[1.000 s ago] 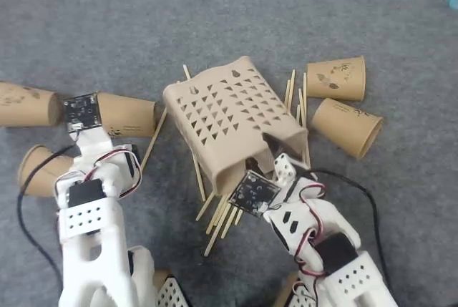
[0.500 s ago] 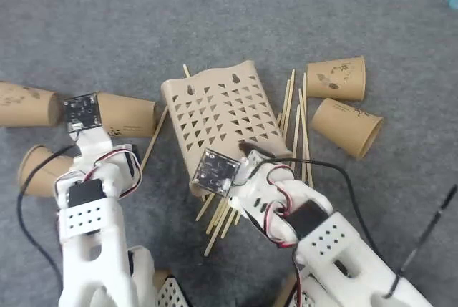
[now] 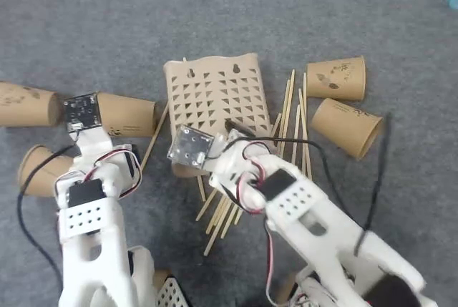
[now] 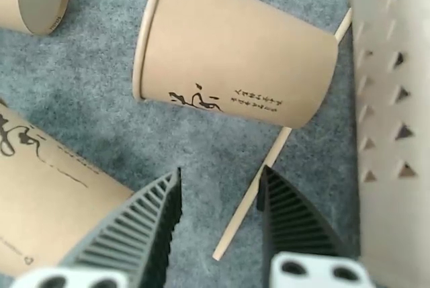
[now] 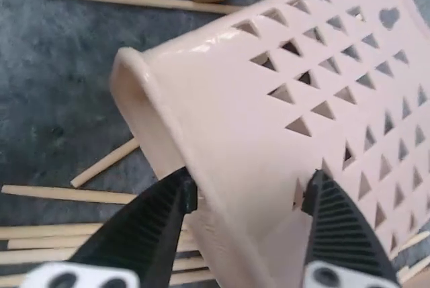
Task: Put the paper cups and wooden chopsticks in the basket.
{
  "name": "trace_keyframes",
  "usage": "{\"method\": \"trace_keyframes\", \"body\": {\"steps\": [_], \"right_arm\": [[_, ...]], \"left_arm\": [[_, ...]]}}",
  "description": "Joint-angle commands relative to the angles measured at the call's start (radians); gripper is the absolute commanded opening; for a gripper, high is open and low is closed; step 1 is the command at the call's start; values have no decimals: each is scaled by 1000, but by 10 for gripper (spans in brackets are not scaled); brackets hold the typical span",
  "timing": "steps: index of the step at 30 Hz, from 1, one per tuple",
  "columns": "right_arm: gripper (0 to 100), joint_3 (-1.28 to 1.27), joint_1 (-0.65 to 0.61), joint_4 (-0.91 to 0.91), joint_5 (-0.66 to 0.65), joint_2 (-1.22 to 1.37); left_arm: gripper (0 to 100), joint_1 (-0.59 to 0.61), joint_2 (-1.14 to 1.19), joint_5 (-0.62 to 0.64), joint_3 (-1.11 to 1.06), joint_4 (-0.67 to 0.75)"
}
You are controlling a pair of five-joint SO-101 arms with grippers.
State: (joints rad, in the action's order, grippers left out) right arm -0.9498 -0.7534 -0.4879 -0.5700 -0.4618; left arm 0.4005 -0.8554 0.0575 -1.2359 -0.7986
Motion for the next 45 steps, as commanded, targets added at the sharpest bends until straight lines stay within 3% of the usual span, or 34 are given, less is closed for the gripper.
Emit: {"method": "trace_keyframes", "body": {"steps": [1, 9, 15, 21, 30, 40, 43, 45], "right_arm": [[226, 72, 2, 76, -12, 68], [224, 210, 128, 61, 64, 131], [227, 222, 79, -189, 57, 1], [334, 261, 10, -446, 12, -180], [280, 235, 45, -544, -11, -228], [278, 138, 82, -309, -12, 5], [282, 143, 36, -375, -32, -18], [317, 144, -41, -490, -127, -48]], "left_arm": [[181, -9, -26, -3, 2, 25], [181, -41, -23, -3, 1, 25], [181, -44, -23, -3, 1, 26], [181, -46, -23, -3, 1, 26], [181, -46, -23, -3, 1, 26], [181, -46, -23, -8, -4, 21], [181, -46, -23, -9, -8, 23], [181, -46, -23, -9, -8, 23]]}}
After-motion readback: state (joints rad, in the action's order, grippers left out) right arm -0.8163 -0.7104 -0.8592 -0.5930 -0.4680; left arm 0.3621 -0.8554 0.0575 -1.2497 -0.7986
